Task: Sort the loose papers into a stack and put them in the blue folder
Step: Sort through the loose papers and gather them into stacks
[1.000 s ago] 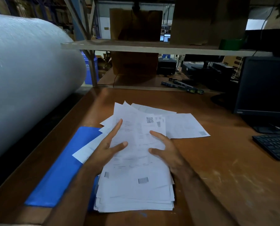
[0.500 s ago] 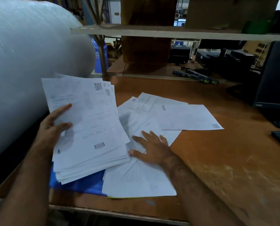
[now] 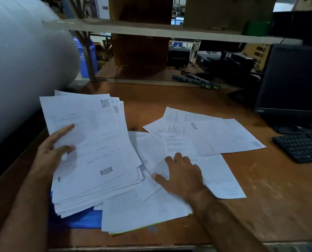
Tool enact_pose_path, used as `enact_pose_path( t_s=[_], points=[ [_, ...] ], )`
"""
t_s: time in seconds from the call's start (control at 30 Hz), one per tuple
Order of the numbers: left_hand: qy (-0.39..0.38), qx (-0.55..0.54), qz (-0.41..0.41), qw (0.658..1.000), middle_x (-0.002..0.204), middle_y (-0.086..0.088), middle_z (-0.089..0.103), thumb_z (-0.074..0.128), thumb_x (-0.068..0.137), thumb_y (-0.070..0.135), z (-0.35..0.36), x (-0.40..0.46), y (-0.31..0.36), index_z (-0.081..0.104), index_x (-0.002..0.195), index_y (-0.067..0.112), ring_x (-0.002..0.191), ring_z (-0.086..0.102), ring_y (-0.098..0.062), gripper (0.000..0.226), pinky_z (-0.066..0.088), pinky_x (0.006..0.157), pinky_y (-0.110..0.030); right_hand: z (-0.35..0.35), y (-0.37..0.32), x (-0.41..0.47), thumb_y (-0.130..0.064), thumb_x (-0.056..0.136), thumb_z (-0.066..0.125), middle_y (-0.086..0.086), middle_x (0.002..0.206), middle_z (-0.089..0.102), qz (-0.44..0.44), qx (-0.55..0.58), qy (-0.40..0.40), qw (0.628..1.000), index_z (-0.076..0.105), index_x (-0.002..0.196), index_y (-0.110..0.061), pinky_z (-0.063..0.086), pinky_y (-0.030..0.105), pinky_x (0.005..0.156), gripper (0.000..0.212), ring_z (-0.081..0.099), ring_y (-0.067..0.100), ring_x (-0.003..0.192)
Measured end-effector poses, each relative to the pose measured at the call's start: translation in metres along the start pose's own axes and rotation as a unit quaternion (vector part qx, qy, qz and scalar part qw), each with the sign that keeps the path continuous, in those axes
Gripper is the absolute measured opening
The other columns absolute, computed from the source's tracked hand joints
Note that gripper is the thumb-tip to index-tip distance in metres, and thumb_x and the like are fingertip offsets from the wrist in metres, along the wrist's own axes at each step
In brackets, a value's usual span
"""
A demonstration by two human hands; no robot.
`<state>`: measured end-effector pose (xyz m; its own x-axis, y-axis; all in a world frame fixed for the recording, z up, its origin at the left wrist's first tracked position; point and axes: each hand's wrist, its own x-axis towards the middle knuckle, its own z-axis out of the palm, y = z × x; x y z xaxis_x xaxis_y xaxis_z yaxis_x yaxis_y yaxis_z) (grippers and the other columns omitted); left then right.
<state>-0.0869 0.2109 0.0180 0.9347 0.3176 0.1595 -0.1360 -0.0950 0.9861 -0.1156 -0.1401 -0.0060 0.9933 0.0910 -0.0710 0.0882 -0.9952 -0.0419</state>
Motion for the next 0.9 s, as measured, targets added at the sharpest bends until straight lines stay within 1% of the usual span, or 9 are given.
enact_pose_path(
  t_s=[0.1, 0.2, 0.3, 0.4, 0.5, 0.63, 0.7, 0.77, 0.9],
  points=[
    [0.004, 0.026, 0.000, 1.000, 0.148, 0.006, 0.052, 0.060, 0.087, -0.017, 0.001, 0.003, -0.004, 0.064, 0.135, 0.026, 0.127, 0.052, -0.012, 0.065, 0.047, 0.079, -0.007, -0.012, 0.012, 0.018, -0.083, 0.086, 0.039, -0.003, 0.129, 0.059, 0.015, 0.114, 0.012, 0.993, 0.060, 0.125, -0.032, 0.049, 0.036, 0.091, 0.068, 0.059, 0.019, 0.115],
    [-0.003, 0.025, 0.000, 1.000, 0.149, 0.007, 0.053, 0.061, 0.088, -0.015, -0.001, 0.007, -0.011, 0.066, 0.133, 0.029, 0.128, 0.053, -0.016, 0.063, 0.047, 0.083, -0.014, -0.024, 0.036, 0.041, -0.076, 0.088, 0.051, -0.001, 0.130, 0.061, 0.044, 0.208, 0.019, 0.977, 0.063, 0.122, -0.030, 0.047, 0.032, 0.088, 0.058, 0.060, 0.016, 0.109],
    [-0.029, 0.019, -0.007, 0.999, 0.139, 0.016, 0.061, 0.063, 0.090, -0.010, -0.003, 0.016, -0.022, 0.066, 0.132, 0.035, 0.126, 0.057, -0.016, 0.062, 0.048, 0.096, -0.029, -0.021, 0.044, 0.046, -0.079, 0.090, 0.040, 0.003, 0.157, 0.039, 0.063, 0.097, -0.038, 0.993, 0.042, 0.147, -0.032, 0.035, 0.052, 0.111, 0.074, 0.041, 0.029, 0.139],
    [-0.076, 0.053, -0.026, 0.995, 0.136, 0.022, 0.063, 0.069, 0.090, 0.002, -0.005, 0.032, -0.031, 0.059, 0.139, 0.044, 0.129, 0.059, -0.015, 0.065, 0.045, 0.106, -0.044, -0.013, 0.023, 0.024, -0.084, 0.089, 0.026, 0.004, 0.169, 0.015, 0.039, 0.041, -0.090, 0.994, 0.019, 0.159, -0.033, 0.018, 0.060, 0.118, 0.087, 0.020, 0.036, 0.151],
    [-0.115, 0.063, -0.032, 0.991, 0.143, 0.016, 0.060, 0.075, 0.086, 0.013, -0.008, 0.056, -0.052, 0.056, 0.142, 0.046, 0.132, 0.057, -0.019, 0.067, 0.043, 0.107, -0.053, -0.018, 0.008, 0.009, -0.087, 0.087, 0.021, 0.001, 0.163, 0.030, 0.024, 0.083, -0.091, 0.992, 0.035, 0.151, -0.037, 0.025, 0.057, 0.116, 0.083, 0.031, 0.033, 0.147],
    [-0.137, 0.064, -0.029, 0.988, 0.144, 0.013, 0.060, 0.076, 0.086, 0.014, -0.003, 0.055, -0.050, 0.057, 0.142, 0.044, 0.134, 0.055, -0.024, 0.066, 0.035, 0.112, -0.054, -0.044, 0.043, 0.045, -0.085, 0.090, 0.022, 0.000, 0.151, 0.051, 0.086, 0.182, -0.041, 0.979, 0.052, 0.139, -0.034, 0.041, 0.049, 0.109, 0.077, 0.050, 0.028, 0.134],
    [-0.135, 0.067, -0.030, 0.988, 0.144, 0.013, 0.060, 0.073, 0.089, 0.012, 0.001, 0.047, -0.040, 0.057, 0.142, 0.045, 0.134, 0.055, -0.022, 0.064, 0.039, 0.110, -0.054, -0.042, 0.069, 0.063, -0.080, 0.092, 0.028, 0.003, 0.156, 0.043, 0.142, 0.112, -0.019, 0.983, 0.044, 0.146, -0.032, 0.037, 0.054, 0.111, 0.074, 0.045, 0.032, 0.139],
    [-0.131, 0.059, -0.025, 0.989, 0.144, 0.013, 0.060, 0.069, 0.092, 0.009, 0.007, 0.040, -0.031, 0.056, 0.142, 0.045, 0.133, 0.056, -0.021, 0.063, 0.042, 0.108, -0.054, -0.027, 0.084, 0.072, -0.081, 0.091, 0.028, 0.005, 0.164, 0.031, 0.188, 0.079, -0.055, 0.977, 0.032, 0.154, -0.030, 0.028, 0.058, 0.115, 0.081, 0.035, 0.037, 0.146],
    [-0.124, 0.024, -0.011, 0.992, 0.145, 0.009, 0.059, 0.064, 0.093, 0.000, 0.022, 0.029, -0.021, 0.064, 0.134, 0.041, 0.129, 0.059, -0.025, 0.058, 0.048, 0.104, -0.053, -0.008, 0.101, 0.082, -0.076, 0.093, 0.030, -0.002, 0.170, 0.011, 0.140, 0.096, -0.038, 0.985, 0.021, 0.158, -0.035, 0.009, 0.060, 0.121, 0.077, 0.011, 0.033, 0.156]
  ],
)
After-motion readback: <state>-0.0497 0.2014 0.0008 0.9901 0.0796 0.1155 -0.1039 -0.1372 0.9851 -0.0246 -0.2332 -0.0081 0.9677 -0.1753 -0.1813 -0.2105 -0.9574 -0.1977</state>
